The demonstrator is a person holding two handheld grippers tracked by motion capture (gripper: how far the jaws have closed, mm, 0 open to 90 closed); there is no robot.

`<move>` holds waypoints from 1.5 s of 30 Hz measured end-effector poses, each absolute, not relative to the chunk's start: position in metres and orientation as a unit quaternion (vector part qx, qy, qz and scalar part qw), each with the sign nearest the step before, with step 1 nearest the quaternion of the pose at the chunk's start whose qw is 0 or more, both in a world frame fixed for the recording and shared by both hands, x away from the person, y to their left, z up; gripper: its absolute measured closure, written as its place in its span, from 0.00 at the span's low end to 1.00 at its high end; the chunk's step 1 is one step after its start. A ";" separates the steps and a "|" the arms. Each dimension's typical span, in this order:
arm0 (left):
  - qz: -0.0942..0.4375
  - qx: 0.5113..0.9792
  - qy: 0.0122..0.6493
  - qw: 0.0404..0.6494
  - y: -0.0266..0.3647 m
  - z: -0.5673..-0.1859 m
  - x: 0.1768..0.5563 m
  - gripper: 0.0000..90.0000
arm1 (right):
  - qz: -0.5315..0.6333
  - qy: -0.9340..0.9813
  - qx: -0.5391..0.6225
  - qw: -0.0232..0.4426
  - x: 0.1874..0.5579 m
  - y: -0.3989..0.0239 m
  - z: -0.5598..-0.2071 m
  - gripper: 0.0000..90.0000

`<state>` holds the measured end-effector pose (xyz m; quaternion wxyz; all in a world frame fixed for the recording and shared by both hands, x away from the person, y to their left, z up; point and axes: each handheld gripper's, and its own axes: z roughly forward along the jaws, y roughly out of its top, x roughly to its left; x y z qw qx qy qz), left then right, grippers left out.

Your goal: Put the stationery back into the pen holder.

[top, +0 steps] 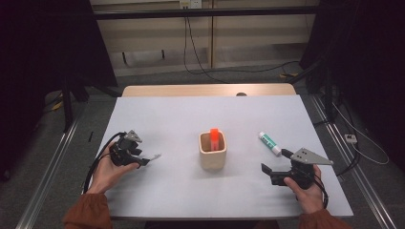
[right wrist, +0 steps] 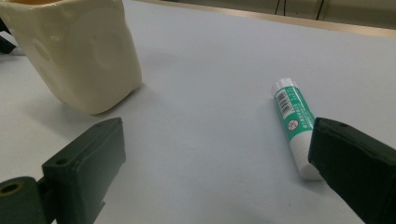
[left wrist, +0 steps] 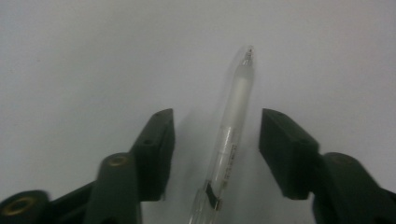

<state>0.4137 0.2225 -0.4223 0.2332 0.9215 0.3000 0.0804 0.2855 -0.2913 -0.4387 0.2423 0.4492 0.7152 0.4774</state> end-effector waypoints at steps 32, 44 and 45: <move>0.031 0.919 0.317 0.232 0.222 -0.425 0.421 0.89 | 0.478 0.716 0.448 0.241 0.284 -0.291 -0.439 0.04; 0.046 0.893 0.336 0.297 0.230 -0.415 0.417 0.89 | 0.477 0.715 0.450 0.242 0.284 -0.292 -0.438 0.04; 0.050 0.889 0.339 0.304 0.230 -0.413 0.416 0.89 | 0.477 0.715 0.450 0.243 0.284 -0.292 -0.438 0.04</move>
